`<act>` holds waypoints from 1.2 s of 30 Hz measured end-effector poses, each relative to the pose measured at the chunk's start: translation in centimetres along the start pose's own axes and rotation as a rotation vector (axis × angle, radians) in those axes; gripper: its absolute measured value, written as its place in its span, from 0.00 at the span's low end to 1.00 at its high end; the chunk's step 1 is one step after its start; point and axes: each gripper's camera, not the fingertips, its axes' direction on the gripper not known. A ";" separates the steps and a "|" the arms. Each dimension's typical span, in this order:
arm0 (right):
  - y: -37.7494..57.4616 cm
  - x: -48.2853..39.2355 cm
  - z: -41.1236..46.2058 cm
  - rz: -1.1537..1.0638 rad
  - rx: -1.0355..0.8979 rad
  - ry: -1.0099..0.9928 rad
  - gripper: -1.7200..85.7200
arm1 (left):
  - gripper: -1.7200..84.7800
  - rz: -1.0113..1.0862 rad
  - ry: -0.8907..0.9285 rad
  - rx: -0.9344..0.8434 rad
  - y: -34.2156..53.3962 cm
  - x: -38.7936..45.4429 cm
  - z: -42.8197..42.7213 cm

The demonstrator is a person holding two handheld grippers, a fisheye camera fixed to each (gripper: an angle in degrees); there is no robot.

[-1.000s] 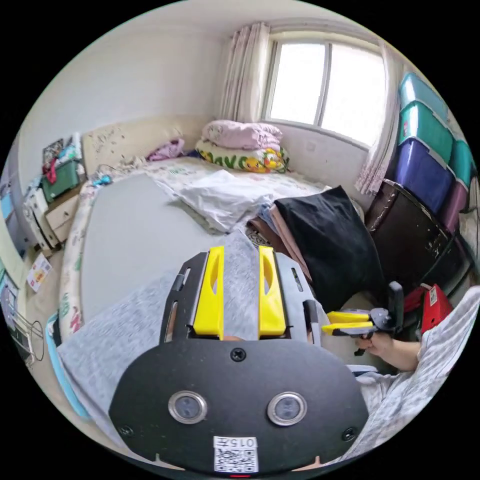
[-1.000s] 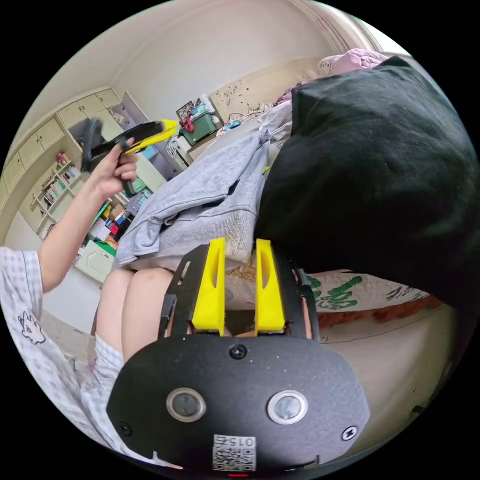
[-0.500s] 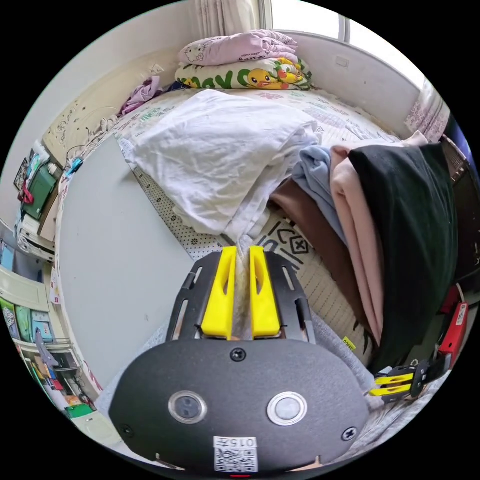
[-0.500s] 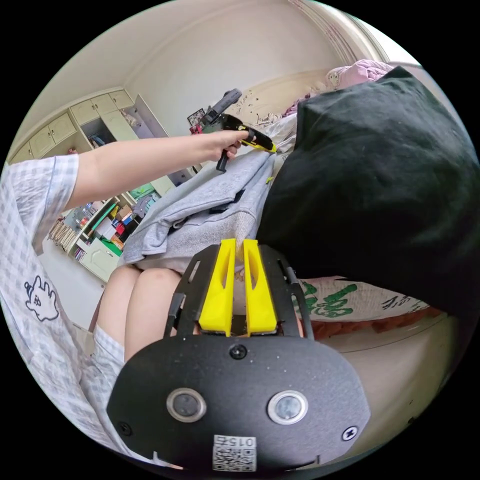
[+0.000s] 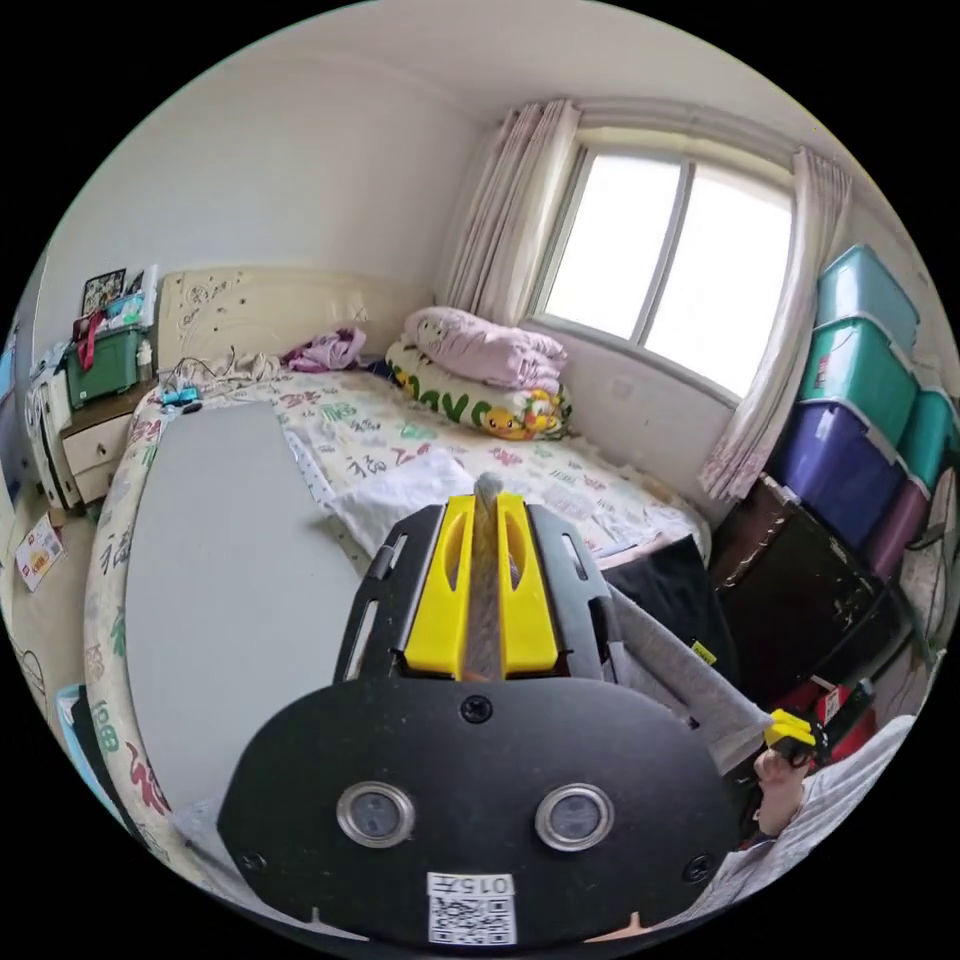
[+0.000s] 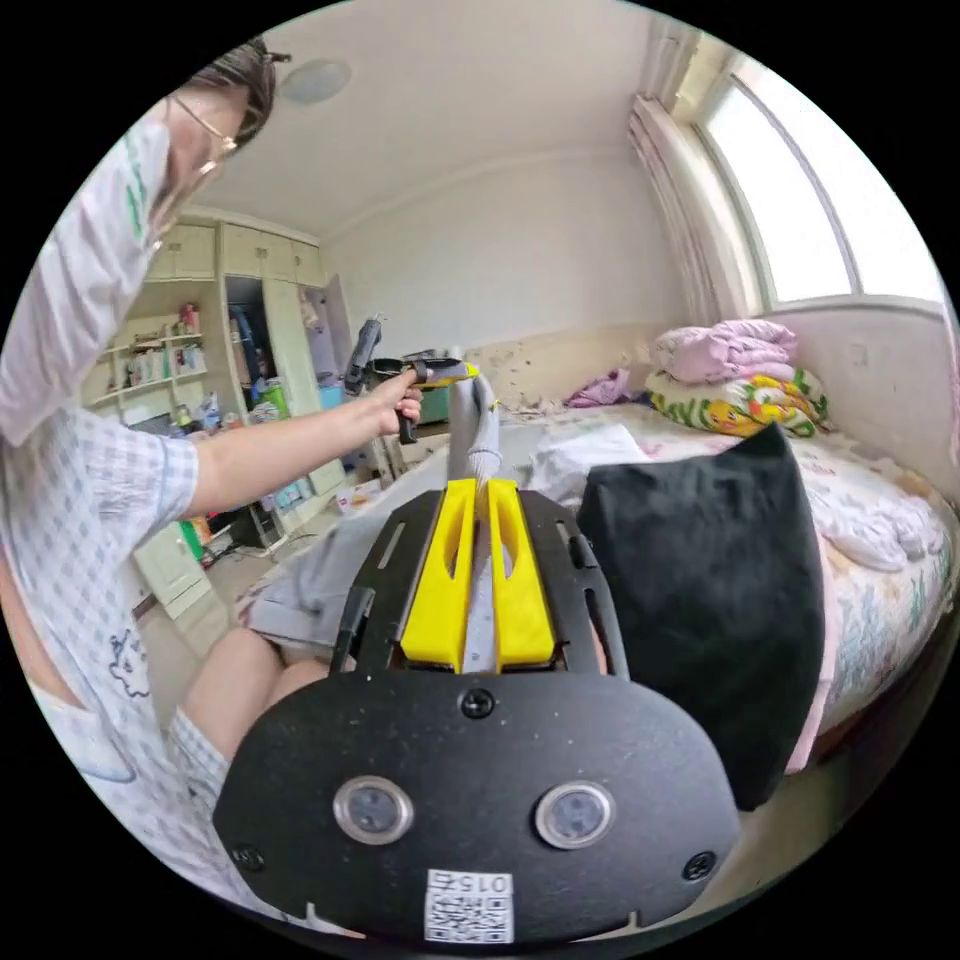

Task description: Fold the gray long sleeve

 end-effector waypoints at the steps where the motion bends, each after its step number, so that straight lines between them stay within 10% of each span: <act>1: -0.6 -1.5 -0.5 -0.033 -0.004 -0.076 0.03 | 0.04 -0.011 0.019 0.033 0.5 -1.3 -3.0; 8: 1.1 -15.0 6.0 -0.181 -0.211 -0.574 0.03 | 0.04 -0.239 0.030 0.167 12.5 -15.4 -19.9; 17: 9.3 -28.3 17.7 -0.318 -0.614 -0.685 0.03 | 0.06 -0.730 -0.133 0.207 33.2 -31.6 -28.6; 23: 11.0 -29.0 19.1 -0.321 -0.691 -0.685 0.03 | 0.14 -0.696 0.115 0.034 34.9 -32.6 -25.5; 36: 11.3 -31.1 19.9 -0.363 -0.732 -0.647 0.03 | 0.12 -0.536 -0.033 -0.049 33.3 -29.6 -25.8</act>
